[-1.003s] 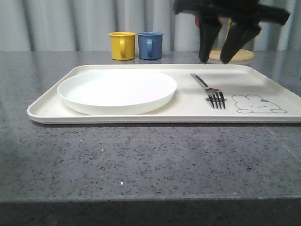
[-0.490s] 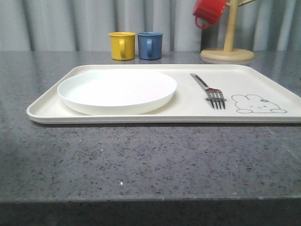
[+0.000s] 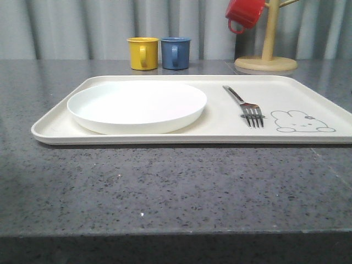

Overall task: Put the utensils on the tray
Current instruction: 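Grasp the silver chopsticks with the right gripper and set them beside the fork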

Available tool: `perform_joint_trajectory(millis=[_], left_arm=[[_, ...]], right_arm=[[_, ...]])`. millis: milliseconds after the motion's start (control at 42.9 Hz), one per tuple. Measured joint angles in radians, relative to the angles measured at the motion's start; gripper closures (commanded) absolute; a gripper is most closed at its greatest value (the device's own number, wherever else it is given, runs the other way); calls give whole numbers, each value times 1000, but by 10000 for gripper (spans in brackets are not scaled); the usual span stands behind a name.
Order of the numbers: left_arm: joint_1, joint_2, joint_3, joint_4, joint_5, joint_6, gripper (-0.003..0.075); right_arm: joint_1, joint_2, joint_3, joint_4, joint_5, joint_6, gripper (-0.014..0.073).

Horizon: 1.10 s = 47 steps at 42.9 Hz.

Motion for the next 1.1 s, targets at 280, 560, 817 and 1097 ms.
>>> perform_joint_trajectory(millis=[280,560,817,1097], left_arm=[[0,0,0,0,0,0,301],[0,0,0,0,0,0,301],[0,0,0,0,0,0,301],[0,0,0,0,0,0,301]], right_arm=[[0,41,-2,59,-21,-34,272],[-7,45,-4,51,-25,-40,575],[55,22,-77,153,58,-44,575],[282,22,-179,311,105,-15,575]])
